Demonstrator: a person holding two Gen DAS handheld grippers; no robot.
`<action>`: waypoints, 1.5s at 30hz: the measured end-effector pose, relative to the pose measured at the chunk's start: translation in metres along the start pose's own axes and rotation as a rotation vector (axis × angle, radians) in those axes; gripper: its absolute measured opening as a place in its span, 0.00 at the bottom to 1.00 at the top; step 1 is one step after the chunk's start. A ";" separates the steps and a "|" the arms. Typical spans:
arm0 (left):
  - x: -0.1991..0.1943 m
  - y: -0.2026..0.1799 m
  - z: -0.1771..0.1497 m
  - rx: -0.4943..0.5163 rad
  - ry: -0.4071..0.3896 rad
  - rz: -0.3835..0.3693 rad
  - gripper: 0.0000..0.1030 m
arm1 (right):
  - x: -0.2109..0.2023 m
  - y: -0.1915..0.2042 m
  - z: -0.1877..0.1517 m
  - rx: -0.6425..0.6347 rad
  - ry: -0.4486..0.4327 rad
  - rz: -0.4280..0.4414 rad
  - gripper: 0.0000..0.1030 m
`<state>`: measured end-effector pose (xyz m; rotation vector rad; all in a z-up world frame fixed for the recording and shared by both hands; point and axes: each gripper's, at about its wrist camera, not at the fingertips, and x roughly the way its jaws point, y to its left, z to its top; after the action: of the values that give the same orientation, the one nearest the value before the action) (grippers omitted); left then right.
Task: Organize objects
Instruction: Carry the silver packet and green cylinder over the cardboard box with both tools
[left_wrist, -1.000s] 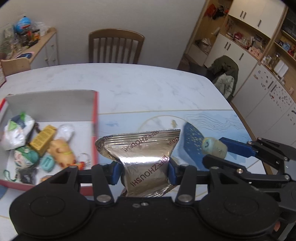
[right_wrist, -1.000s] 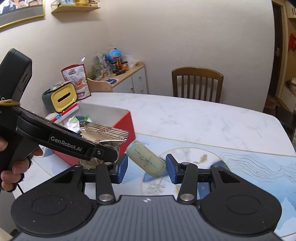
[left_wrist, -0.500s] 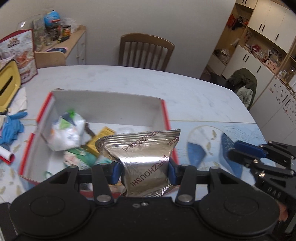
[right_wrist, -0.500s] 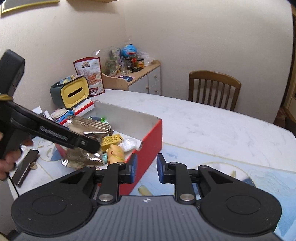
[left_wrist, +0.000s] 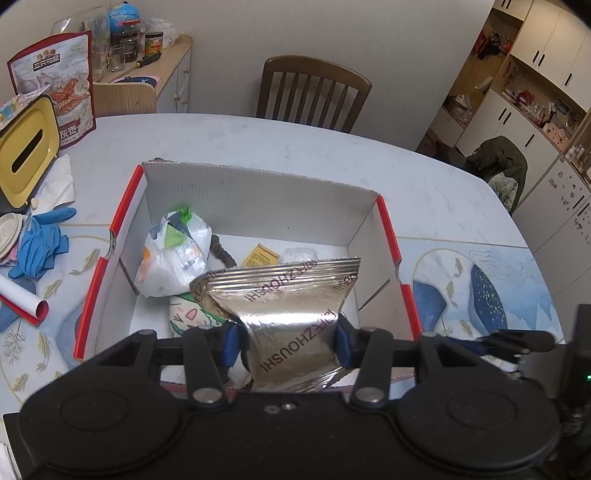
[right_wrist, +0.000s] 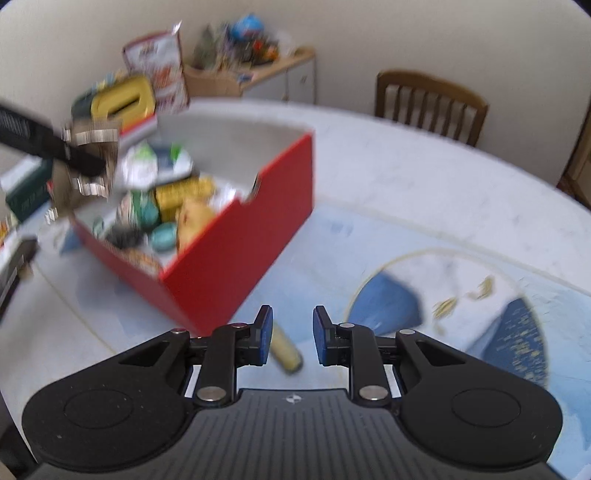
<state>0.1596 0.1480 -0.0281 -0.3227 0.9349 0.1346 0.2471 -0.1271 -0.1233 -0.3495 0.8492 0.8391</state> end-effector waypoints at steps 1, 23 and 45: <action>0.000 0.000 0.000 0.003 0.002 -0.001 0.45 | 0.008 0.002 -0.002 -0.002 0.015 0.002 0.22; 0.011 0.013 0.004 0.022 0.029 -0.032 0.45 | 0.058 0.012 -0.007 -0.036 0.116 0.003 0.21; 0.011 0.027 0.038 0.065 -0.009 -0.059 0.45 | -0.027 0.042 0.086 0.088 -0.129 0.022 0.15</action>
<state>0.1883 0.1861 -0.0214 -0.2892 0.9181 0.0509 0.2496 -0.0646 -0.0458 -0.2065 0.7682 0.8324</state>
